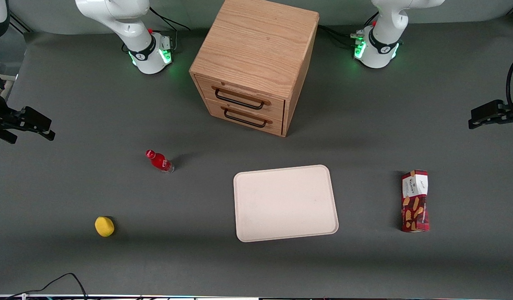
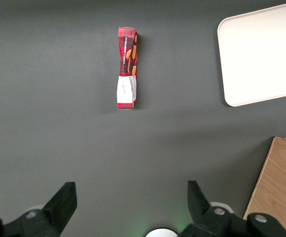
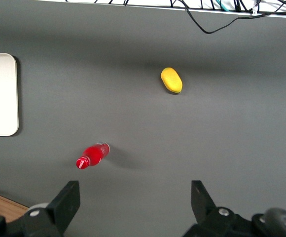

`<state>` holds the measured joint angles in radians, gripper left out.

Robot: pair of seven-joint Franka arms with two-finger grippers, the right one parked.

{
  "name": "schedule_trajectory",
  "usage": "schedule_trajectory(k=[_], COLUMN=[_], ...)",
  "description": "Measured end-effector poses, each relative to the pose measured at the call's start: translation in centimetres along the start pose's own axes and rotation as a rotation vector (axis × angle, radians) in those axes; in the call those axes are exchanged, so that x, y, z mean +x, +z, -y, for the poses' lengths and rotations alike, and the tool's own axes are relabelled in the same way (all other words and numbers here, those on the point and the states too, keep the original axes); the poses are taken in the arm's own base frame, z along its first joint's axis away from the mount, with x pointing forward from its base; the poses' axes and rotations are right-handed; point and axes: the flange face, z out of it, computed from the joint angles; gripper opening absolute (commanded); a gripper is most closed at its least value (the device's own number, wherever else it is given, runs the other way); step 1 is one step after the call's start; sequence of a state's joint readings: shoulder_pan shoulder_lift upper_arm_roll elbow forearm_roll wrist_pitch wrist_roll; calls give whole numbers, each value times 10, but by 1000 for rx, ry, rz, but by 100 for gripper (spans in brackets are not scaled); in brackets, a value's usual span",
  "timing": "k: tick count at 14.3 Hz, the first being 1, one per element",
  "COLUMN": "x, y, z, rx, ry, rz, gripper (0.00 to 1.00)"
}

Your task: Place red cookie box on tray

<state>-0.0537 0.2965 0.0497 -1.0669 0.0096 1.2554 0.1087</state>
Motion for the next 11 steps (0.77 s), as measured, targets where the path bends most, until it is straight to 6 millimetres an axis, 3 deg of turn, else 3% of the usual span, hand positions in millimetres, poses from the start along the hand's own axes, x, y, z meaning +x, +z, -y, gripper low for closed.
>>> schedule_trajectory(k=[8, 11], x=[0, 19], y=[-2, 18], z=[11, 16], rx=[-11, -12], ry=[-2, -7], rz=[-19, -52], gripper=[100, 100])
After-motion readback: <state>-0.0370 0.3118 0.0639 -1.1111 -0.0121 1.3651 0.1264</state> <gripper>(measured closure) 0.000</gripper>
